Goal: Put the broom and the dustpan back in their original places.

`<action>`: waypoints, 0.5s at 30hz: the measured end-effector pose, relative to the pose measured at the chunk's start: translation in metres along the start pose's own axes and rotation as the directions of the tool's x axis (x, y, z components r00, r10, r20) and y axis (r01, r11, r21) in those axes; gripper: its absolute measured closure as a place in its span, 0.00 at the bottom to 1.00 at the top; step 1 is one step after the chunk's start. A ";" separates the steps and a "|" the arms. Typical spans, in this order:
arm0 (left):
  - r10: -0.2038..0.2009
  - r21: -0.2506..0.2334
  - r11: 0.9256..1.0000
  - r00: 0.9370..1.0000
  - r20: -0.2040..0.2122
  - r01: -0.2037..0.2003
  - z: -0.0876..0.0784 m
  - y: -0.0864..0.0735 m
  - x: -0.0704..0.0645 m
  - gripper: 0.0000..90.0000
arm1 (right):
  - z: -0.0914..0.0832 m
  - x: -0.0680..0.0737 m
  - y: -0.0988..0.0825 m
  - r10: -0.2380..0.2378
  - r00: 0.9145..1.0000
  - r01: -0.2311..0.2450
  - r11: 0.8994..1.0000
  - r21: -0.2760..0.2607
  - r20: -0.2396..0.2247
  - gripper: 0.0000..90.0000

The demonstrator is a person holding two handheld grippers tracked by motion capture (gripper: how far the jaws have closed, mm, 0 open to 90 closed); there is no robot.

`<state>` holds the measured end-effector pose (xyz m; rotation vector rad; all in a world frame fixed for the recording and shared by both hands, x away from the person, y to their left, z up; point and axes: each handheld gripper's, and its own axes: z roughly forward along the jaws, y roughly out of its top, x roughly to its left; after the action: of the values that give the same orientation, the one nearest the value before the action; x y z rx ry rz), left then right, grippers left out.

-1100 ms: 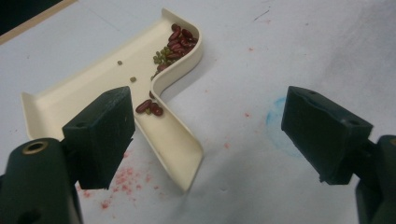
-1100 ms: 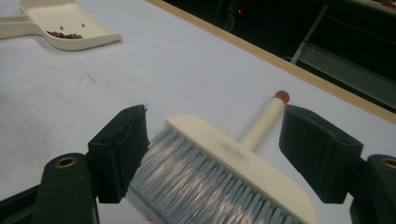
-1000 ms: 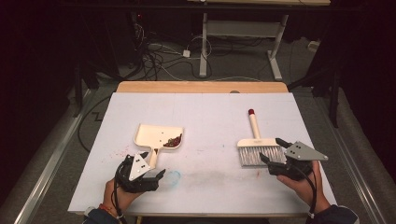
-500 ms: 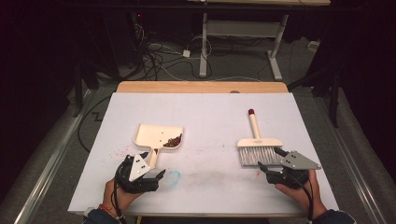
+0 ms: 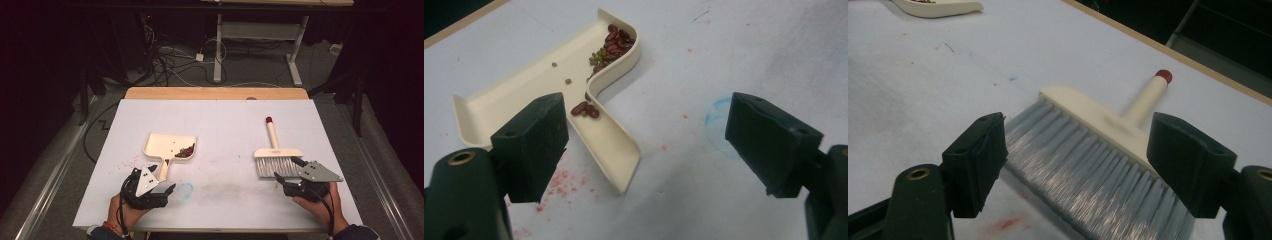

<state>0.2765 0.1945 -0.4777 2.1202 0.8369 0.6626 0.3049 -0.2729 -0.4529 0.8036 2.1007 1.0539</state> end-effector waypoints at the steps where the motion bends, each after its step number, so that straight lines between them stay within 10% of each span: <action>1: -0.010 0.009 1.000 1.000 0.004 0.010 0.000 0.000 -0.001 0.19 | 0.000 0.000 0.000 -0.005 1.000 0.005 1.000 0.004 0.004 0.27; 15: 0.011 0.011 1.000 1.000 0.000 -0.011 0.004 0.003 -0.001 0.19 | -0.002 -0.001 0.001 -0.016 1.000 0.016 1.000 0.006 0.013 0.27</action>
<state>0.2789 0.1906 -0.4780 2.1359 0.8315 0.6651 0.3040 -0.2736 -0.4512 0.7931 2.0971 1.0322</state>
